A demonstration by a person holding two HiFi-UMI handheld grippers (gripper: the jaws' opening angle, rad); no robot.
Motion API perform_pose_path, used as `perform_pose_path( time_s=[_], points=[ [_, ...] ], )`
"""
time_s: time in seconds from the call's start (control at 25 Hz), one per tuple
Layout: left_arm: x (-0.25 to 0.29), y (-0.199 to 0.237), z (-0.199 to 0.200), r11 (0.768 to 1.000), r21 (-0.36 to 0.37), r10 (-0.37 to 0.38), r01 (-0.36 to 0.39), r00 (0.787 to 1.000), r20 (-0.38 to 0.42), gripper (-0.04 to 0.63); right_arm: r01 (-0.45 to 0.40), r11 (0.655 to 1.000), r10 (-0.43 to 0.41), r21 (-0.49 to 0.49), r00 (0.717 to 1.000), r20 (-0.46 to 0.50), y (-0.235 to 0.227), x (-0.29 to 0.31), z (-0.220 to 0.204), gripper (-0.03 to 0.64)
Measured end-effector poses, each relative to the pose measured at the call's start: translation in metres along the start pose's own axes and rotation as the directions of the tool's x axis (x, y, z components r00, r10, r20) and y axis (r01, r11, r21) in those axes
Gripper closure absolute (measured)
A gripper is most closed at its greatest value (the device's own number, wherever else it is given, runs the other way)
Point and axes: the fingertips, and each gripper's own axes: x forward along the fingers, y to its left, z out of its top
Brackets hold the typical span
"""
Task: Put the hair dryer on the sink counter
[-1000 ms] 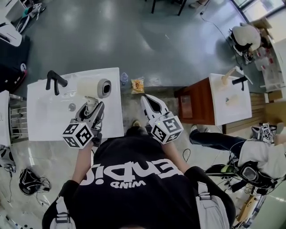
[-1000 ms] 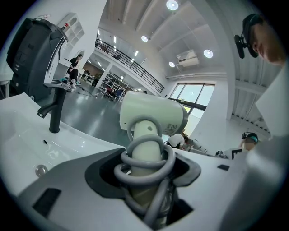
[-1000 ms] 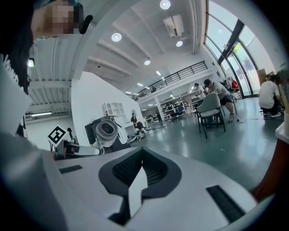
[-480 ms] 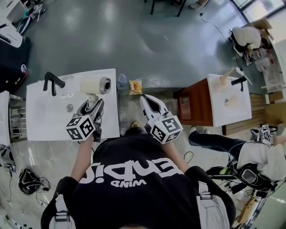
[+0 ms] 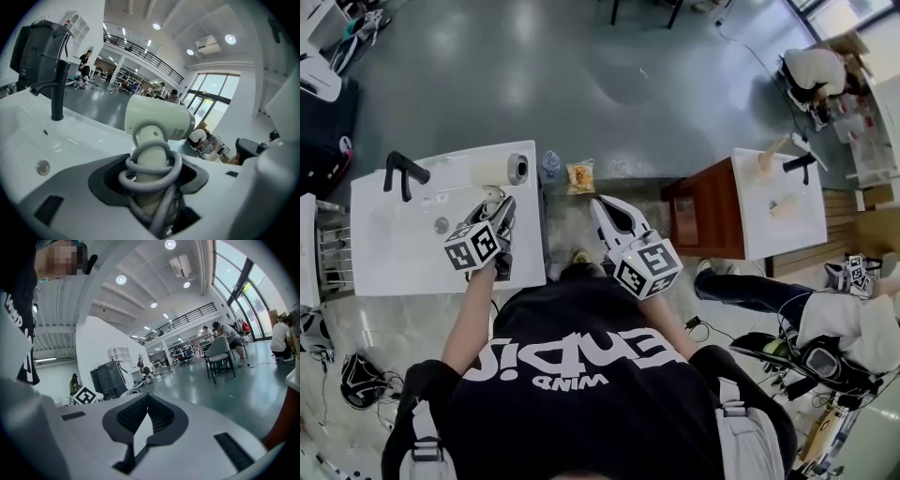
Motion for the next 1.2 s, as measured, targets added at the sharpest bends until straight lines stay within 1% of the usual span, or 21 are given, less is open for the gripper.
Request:
perform_pose_path(
  time_s=[0.08,0.28,0.52,0.68,0.92,1.2],
  points=[
    [0.008,0.005,-0.002,1.000,-0.005,0.018,-0.018,1.000,-0.012,0.325,0.002,1.000,-0.002,-0.001,1.000,-0.003,-0.001,-0.002,-0.001,0.598],
    [0.024,0.016,-0.004,0.998,0.024,0.064,-0.062,0.997,-0.053,0.325,0.018,1.000,-0.018,0.003,1.000,-0.002,-0.007,-0.005,-0.002,0.598],
    [0.042,0.025,-0.008,0.995,-0.005,0.099,-0.100,0.992,-0.081,0.325,0.058,0.998,-0.058,0.013,0.998,0.010,-0.017,-0.010,-0.001,0.598],
    [0.054,0.032,-0.011,0.990,-0.020,0.138,-0.140,0.986,-0.097,0.325,0.077,0.997,-0.077,0.019,0.997,0.016,-0.023,-0.011,-0.001,0.598],
    [0.068,0.039,-0.019,0.983,0.015,0.181,-0.181,0.975,-0.131,0.325,0.112,0.993,-0.113,0.036,0.993,0.028,-0.031,-0.014,-0.004,0.598],
    [0.077,0.047,-0.026,0.973,0.039,0.229,-0.226,0.961,-0.157,0.325,0.130,0.990,-0.132,0.047,0.990,0.039,-0.033,-0.014,-0.004,0.598]
  ],
)
